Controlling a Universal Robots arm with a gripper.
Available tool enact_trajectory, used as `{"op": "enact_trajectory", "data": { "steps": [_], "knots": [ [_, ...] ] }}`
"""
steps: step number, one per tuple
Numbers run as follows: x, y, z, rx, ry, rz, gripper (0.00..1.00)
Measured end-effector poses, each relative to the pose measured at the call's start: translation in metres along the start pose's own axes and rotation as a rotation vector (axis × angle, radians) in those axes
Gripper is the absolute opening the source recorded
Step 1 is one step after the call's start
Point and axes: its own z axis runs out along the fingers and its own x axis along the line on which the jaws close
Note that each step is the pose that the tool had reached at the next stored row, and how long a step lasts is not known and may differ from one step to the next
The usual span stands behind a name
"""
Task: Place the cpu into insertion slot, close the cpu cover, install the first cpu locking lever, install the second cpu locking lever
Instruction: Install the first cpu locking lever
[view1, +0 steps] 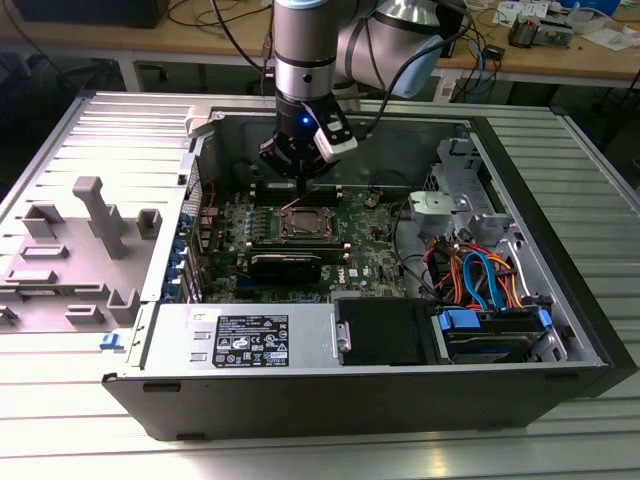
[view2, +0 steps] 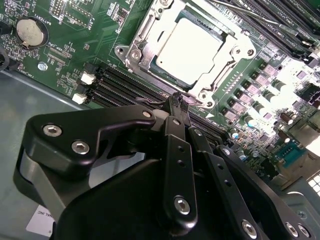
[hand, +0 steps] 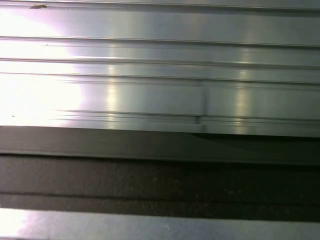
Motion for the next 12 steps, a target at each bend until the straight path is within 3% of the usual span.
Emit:
{"op": "enact_trajectory", "data": {
  "steps": [12],
  "knots": [
    [-0.0038, -0.0001, 0.0014, 0.0002, 0.0, 0.0, 0.11]
  ]
}}
